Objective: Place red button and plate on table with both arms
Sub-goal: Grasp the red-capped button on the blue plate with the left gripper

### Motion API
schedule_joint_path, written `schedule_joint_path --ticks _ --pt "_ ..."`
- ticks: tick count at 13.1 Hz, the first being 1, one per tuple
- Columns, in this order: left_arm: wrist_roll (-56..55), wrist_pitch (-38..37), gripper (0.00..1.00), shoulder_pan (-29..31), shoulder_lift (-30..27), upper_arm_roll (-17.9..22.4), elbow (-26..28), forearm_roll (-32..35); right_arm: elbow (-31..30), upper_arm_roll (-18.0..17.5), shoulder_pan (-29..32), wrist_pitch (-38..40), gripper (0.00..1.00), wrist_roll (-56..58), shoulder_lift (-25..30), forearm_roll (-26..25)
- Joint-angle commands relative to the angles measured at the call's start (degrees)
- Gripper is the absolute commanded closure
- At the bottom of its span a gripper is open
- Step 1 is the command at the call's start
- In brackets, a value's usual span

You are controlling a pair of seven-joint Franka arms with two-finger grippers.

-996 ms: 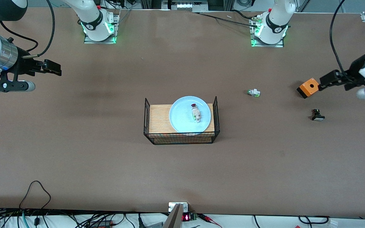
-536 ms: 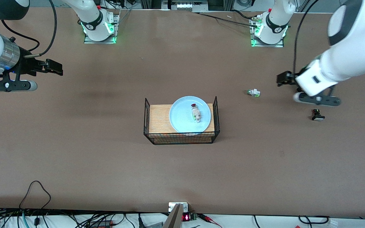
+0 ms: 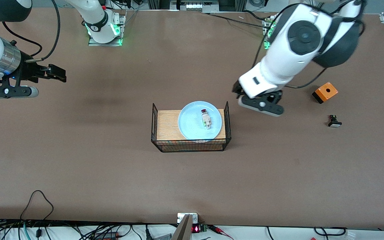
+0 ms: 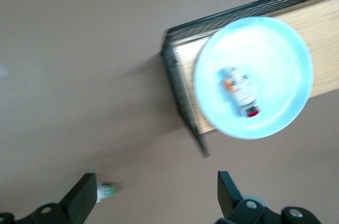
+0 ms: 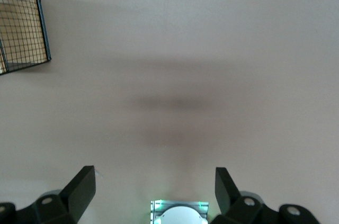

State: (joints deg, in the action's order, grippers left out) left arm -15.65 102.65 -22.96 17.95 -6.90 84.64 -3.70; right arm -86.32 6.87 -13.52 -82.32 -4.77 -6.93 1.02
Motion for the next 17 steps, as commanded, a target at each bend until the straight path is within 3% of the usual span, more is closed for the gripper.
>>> schedule_joint_path --ticks 1,6,10,12,17 --pt "-7.0 -1.0 0.0 -5.3 6.4 0.6 -7.7 -1.0 1.5 -0.3 0.0 -1.4 0.0 -1.4 -3.3 -0.3" --pt "-11.5 3.1 0.0 -9.6 16.1 0.6 -14.7 -1.0 1.5 -0.3 0.2 -6.8 0.0 -1.4 -5.0 1.3" --pt "-14.1 5.5 0.0 -9.4 18.9 0.7 -15.1 -1.0 1.5 -0.4 -0.3 -6.7 0.0 -1.2 -5.3 2.3" --pt "-17.1 5.5 0.0 -9.3 20.4 0.9 -14.9 -0.8 1.5 -0.4 -1.3 -6.7 0.0 -1.8 -5.2 5.7" --pt "-17.5 8.6 0.0 -9.4 22.6 0.9 -14.4 -0.9 1.5 -0.5 -2.8 -6.8 0.0 -19.6 -5.1 13.5"
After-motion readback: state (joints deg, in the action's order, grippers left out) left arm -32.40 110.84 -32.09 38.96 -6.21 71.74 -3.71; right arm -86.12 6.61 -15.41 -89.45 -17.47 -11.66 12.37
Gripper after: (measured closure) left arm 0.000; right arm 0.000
